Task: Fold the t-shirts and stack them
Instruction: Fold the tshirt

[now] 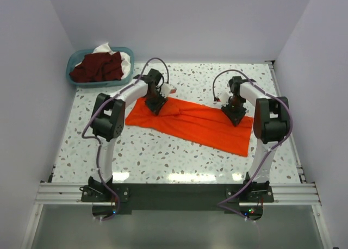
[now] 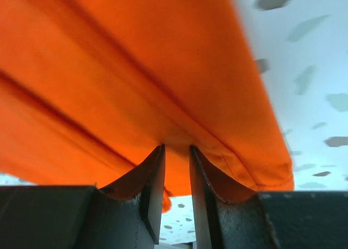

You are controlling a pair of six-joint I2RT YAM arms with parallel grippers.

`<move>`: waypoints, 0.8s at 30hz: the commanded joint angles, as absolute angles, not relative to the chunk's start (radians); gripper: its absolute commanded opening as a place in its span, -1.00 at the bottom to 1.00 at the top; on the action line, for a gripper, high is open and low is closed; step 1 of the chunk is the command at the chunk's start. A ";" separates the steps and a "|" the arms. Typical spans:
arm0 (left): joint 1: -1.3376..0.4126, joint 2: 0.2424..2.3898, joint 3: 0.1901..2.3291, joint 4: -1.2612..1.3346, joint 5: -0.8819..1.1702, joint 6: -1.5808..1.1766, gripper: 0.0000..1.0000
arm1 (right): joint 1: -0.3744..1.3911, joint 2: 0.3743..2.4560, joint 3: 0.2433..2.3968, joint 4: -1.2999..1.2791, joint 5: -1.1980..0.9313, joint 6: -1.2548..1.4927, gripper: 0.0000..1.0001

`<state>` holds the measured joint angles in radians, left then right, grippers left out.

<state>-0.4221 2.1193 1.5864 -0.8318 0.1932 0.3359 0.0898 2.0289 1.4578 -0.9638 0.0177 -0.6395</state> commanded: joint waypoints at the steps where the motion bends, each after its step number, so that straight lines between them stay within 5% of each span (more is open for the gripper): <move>1: -0.347 2.351 1.765 -0.762 0.090 0.403 -0.31 | 0.095 1.990 1.476 -1.103 -0.083 -0.713 -0.43; 5: -0.315 2.358 1.882 -0.795 0.191 0.477 -0.25 | 0.083 1.918 1.546 -1.215 -0.233 -0.761 -0.49; 13: -0.330 2.096 1.733 -0.694 0.587 0.554 0.02 | -0.020 1.945 1.677 -1.301 -0.324 -0.675 -0.42; 20: -0.457 2.189 1.877 -0.649 0.563 0.489 0.00 | -0.031 1.985 1.600 -1.174 -0.212 -0.569 -0.62; 24: -0.491 2.253 1.937 -0.635 0.529 0.460 0.01 | -0.032 2.011 1.586 -1.144 -0.190 -0.532 -0.43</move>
